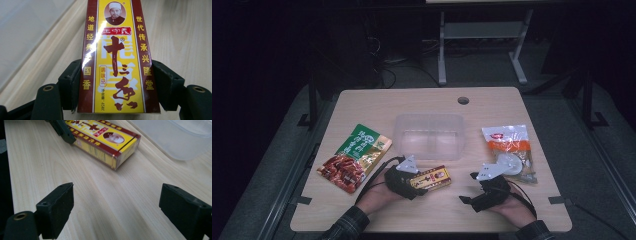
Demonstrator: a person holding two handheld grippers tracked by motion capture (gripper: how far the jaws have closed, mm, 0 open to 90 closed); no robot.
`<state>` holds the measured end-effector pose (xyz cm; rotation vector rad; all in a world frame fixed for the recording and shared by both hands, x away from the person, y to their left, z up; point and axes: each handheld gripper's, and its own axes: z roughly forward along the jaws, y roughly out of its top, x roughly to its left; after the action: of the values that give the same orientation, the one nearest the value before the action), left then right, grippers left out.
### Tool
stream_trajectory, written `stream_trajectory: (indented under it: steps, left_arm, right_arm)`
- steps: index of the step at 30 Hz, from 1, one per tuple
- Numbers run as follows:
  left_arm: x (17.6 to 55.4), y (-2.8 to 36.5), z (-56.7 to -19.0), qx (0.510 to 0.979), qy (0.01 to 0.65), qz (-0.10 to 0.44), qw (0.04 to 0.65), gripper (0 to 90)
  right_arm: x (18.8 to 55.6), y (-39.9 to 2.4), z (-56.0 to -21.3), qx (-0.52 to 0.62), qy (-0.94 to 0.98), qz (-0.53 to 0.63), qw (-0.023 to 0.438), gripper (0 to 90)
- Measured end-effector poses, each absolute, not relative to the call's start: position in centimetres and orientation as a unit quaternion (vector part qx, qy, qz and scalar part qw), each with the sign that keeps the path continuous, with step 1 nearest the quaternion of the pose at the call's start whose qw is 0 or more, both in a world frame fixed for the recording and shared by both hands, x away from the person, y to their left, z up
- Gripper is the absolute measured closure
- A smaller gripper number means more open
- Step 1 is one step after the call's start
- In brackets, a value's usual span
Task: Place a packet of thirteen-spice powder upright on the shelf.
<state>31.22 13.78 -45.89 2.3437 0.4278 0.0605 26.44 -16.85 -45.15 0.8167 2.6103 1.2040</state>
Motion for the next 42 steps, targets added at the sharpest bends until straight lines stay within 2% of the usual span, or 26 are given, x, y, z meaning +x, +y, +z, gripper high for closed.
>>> stream_trajectory:
  steps: [17, 26, 42]
  left_arm:
    - [30.4, 18.2, -42.9, 0.887, 0.154, 0.010, 0.434, 31.7]
    - [29.0, 20.6, -41.7, 0.873, 0.153, 0.010, 0.463, 31.7]
    - [27.8, 20.7, -40.8, 0.870, 0.115, 0.009, 0.480, 31.7]
  right_arm:
    - [26.7, -16.8, -43.5, 0.236, 0.872, 0.426, 0.049, 11.5]
    - [28.4, -15.9, -41.6, 0.189, 0.859, 0.475, 0.024, 11.8]
    - [31.0, -11.8, -39.3, 0.079, 0.851, 0.518, -0.014, 12.2]
